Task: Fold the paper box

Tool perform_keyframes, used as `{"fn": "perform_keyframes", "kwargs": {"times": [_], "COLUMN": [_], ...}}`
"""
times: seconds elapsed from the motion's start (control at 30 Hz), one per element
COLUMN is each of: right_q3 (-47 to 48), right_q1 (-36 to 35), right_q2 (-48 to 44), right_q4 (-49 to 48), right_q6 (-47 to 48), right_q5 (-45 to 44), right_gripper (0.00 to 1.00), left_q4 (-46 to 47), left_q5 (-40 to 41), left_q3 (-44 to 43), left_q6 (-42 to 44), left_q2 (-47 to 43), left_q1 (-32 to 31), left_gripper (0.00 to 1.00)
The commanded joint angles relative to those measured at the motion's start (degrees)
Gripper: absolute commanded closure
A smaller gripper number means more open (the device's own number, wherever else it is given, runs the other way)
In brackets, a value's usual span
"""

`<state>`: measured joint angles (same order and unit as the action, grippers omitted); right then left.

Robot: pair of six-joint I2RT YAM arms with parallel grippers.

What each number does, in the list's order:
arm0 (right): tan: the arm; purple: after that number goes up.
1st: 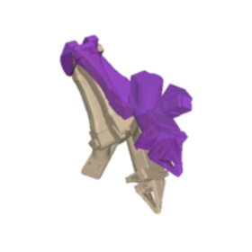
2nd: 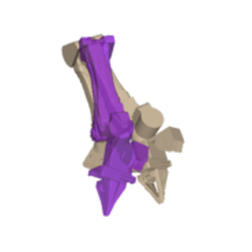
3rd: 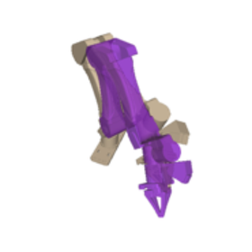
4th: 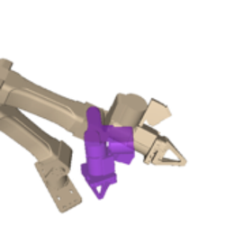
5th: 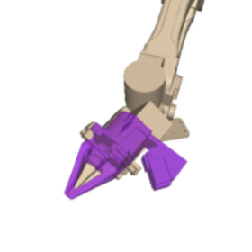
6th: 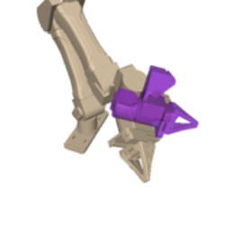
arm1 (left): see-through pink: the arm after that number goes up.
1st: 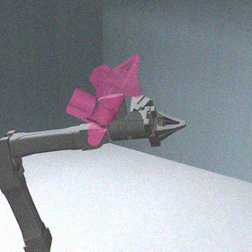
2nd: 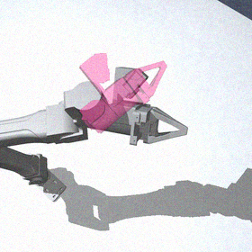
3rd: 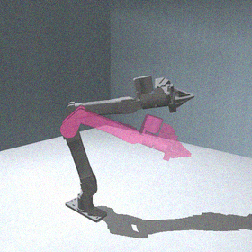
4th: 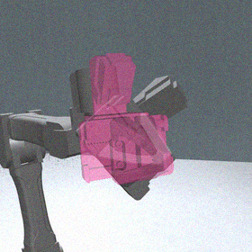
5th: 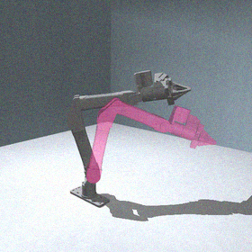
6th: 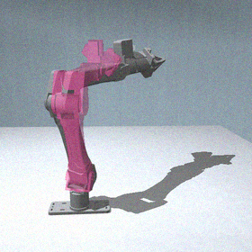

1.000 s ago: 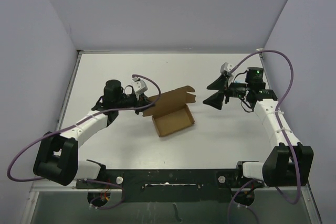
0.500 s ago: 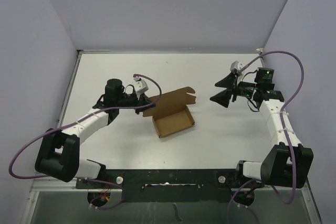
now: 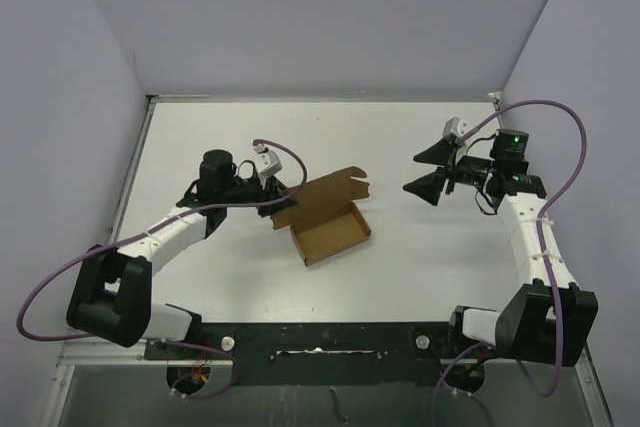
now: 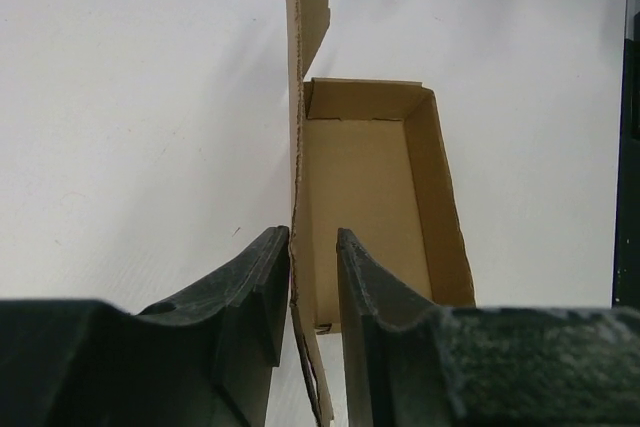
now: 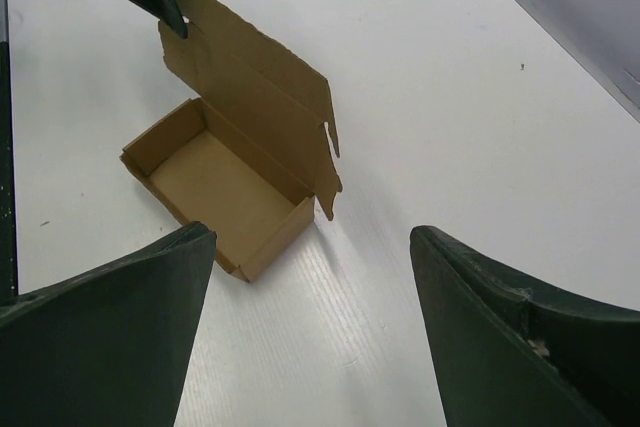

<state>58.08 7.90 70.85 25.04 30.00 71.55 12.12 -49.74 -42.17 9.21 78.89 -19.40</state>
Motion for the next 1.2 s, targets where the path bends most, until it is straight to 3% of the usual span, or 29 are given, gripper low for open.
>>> {"fn": "perform_keyframes", "kwargs": {"times": [0.0, 0.17, 0.27, 0.4, 0.5, 0.77, 1.07, 1.17], "right_q3": [2.4, 5.2, 6.6, 6.8, 11.6, 13.3, 21.5, 25.0], "right_q1": [0.3, 0.0, -0.1, 0.0, -2.1, -12.5, -22.3, -23.7], "right_q2": [-1.8, -1.7, -0.7, 3.8, 8.7, 11.2, 14.9, 16.9], "right_q4": [0.5, 0.6, -0.9, -5.7, 6.9, 9.3, 23.6, 26.6], "right_q6": [1.2, -0.2, -2.1, -9.5, 1.1, 6.9, 29.7, 31.3], "right_q5": [-0.1, -2.8, -3.2, -1.7, 0.8, -9.0, -15.4, -15.3], "right_gripper": [0.19, 0.17, 0.01, 0.02, 0.02, 0.00, 0.01, 0.00], "left_q4": [2.5, 1.4, 0.0, -1.6, -3.1, -6.5, -10.0, -10.6], "left_q5": [-0.3, 1.2, 2.2, 2.9, 3.5, 5.1, 6.2, 6.2], "left_q3": [-2.4, -2.5, -2.6, -4.3, -5.0, -6.9, -8.9, -9.2], "left_q6": [-1.2, -1.6, -1.6, -2.0, -2.3, -2.4, -2.6, -2.6], "left_q2": [0.2, -0.5, -0.4, 0.1, 0.6, 1.1, 1.5, 1.6], "left_q1": [0.1, -0.1, -0.3, -0.7, -1.3, -2.3, -3.2, -3.4], "left_gripper": [0.74, 0.65, 0.64, 0.62, 0.61, 0.61, 0.62, 0.62]}}
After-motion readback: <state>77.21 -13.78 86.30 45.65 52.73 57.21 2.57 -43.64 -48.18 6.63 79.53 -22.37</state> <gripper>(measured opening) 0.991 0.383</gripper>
